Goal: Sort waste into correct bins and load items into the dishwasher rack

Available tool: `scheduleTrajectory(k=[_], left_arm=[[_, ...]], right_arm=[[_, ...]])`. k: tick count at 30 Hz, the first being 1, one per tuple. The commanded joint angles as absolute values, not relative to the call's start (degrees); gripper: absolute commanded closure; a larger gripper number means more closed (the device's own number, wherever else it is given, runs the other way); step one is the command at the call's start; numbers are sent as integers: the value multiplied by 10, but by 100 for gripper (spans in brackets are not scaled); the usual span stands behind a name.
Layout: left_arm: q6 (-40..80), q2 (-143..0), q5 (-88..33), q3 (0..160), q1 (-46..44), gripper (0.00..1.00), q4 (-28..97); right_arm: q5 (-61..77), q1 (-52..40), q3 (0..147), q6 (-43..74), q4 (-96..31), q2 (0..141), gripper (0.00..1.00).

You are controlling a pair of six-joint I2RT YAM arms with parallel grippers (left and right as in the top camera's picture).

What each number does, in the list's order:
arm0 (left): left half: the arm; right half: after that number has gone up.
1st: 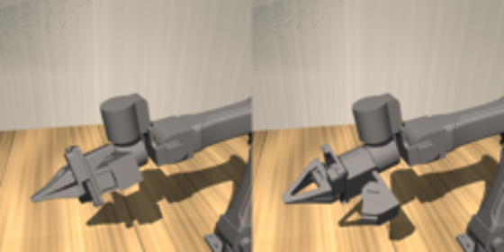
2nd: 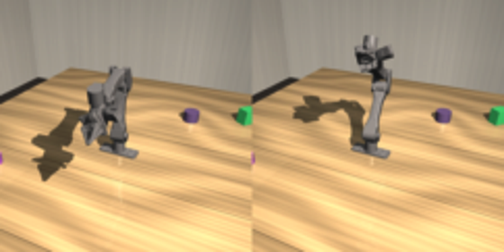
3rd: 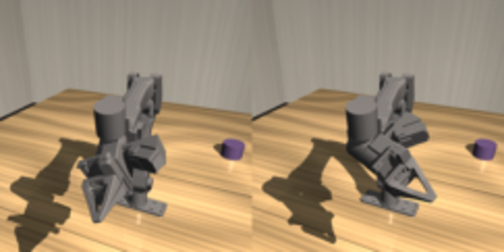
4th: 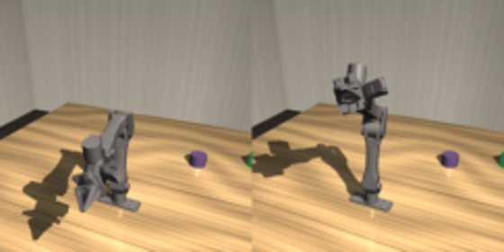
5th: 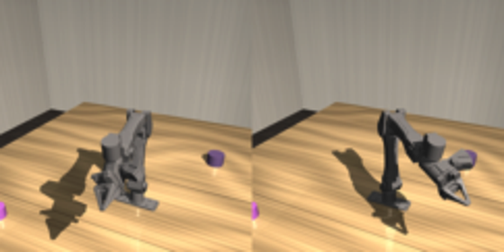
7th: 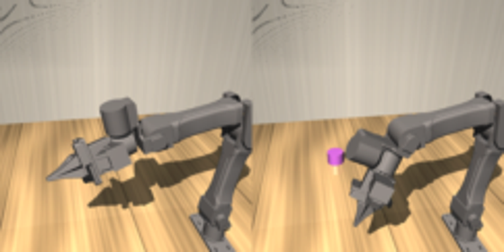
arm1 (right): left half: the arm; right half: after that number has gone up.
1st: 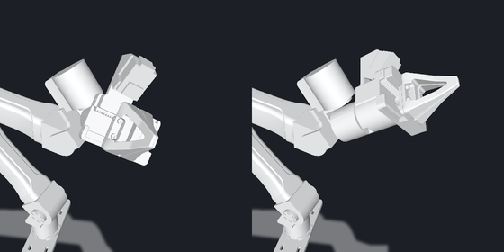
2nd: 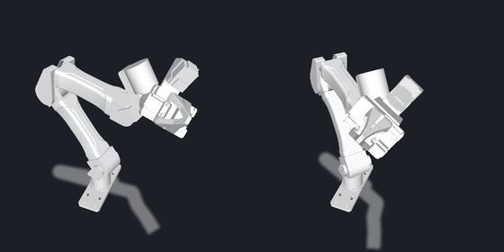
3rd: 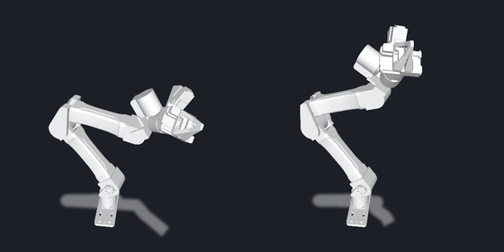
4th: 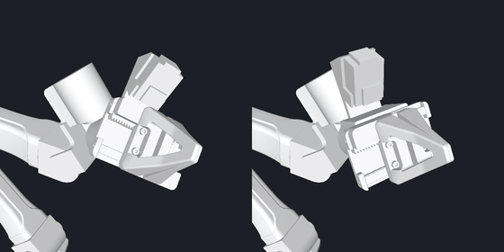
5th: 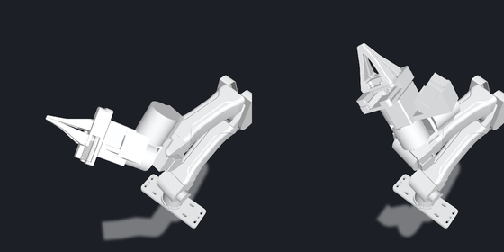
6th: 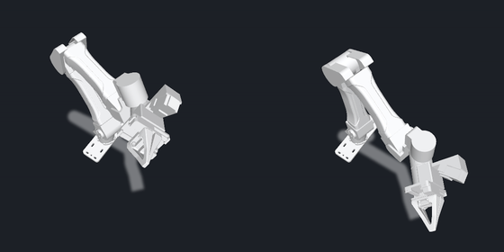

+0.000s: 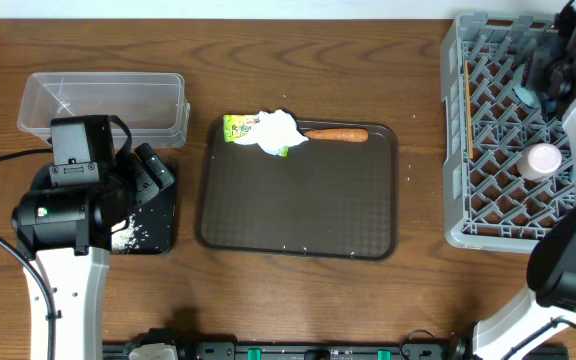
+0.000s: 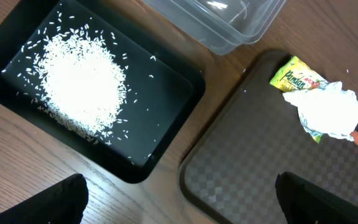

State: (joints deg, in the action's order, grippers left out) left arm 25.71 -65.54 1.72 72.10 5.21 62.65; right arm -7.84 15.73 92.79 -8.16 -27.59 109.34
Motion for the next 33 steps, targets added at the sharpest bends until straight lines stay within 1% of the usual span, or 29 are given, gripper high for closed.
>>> scheduleTrajectory(k=[1,7,16,18,20,21,23,26,27,29,33], left_arm=[[262,-656,22,730,55,1,628],[262,-656,22,730,55,1,628],[262,-656,22,730,55,1,628],[262,-656,22,730,55,1,628],[262,-656,22,730,55,1,628],[262,-656,22,730,55,1,628],[262,-656,22,730,55,1,628],[262,-656,22,730,55,1,628],[262,-656,22,730,55,1,628],[262,-656,22,730,55,1,628],[262,-656,22,730,55,1,628]], right_arm=[[-112,157,931,-95,-277,1102,39],[-106,161,931,-95,-291,1128,39],[-96,161,931,-95,-292,1145,41],[-96,161,931,-95,-292,1145,47],[-96,161,931,-95,-293,1146,60],[-96,161,931,-95,-294,1146,68],[-96,161,931,-95,-295,1146,81],[-96,161,931,-83,-295,1143,96],[-96,161,932,-72,-295,1140,99],[-77,164,935,-59,-295,1130,99],[17,182,944,-22,-291,1092,99]])
